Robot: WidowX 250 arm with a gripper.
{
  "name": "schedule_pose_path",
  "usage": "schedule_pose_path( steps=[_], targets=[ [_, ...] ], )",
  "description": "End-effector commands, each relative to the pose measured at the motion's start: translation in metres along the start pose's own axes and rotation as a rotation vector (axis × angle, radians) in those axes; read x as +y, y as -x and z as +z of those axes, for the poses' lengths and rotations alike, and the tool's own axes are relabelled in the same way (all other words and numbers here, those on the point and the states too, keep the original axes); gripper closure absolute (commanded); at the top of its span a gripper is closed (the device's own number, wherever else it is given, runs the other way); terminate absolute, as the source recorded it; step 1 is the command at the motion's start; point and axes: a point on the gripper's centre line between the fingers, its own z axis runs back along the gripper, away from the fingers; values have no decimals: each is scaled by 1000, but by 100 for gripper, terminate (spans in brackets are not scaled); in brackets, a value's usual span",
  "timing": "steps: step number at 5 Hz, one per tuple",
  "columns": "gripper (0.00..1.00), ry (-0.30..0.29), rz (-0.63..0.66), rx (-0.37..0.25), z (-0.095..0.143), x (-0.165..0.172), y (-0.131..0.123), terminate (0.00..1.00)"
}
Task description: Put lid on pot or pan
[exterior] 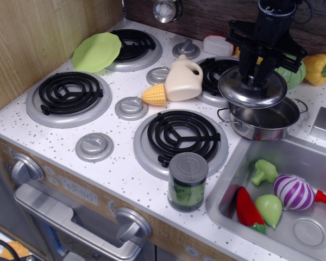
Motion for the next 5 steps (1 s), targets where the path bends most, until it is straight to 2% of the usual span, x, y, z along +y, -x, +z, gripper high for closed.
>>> schedule_pose_path(
  steps=[1, 2, 3, 5],
  targets=[
    [100, 20, 0, -42, 13, -9, -5, 0],
    [100, 37, 16, -69, 5, -13, -5, 0],
    [0, 48, 30, -87, 4, -17, -4, 0],
    [0, 48, 30, -87, 4, -17, -4, 0]
  ],
)
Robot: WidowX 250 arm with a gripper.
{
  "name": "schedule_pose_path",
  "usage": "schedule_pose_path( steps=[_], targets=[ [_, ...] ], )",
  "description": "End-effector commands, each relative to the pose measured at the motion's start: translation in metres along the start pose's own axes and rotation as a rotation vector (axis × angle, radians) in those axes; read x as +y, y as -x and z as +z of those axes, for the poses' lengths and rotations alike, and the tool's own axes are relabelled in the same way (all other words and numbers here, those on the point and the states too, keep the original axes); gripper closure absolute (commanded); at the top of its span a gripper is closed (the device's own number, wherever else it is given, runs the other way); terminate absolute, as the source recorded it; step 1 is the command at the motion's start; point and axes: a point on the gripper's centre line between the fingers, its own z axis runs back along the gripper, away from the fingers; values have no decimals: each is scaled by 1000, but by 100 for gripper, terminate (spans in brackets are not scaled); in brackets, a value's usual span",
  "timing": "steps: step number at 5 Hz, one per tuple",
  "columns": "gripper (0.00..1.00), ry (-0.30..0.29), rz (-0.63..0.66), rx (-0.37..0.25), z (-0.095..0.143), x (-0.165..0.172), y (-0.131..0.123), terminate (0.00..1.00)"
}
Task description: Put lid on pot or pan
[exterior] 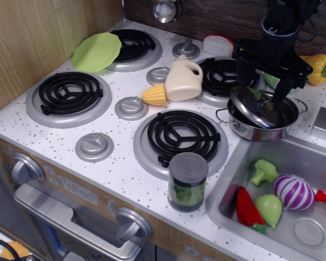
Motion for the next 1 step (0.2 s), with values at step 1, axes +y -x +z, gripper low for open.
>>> schedule_pose_path(
  steps=[1],
  targets=[
    [0, 8, 21, -54, 19, 0, -9, 100]
  ],
)
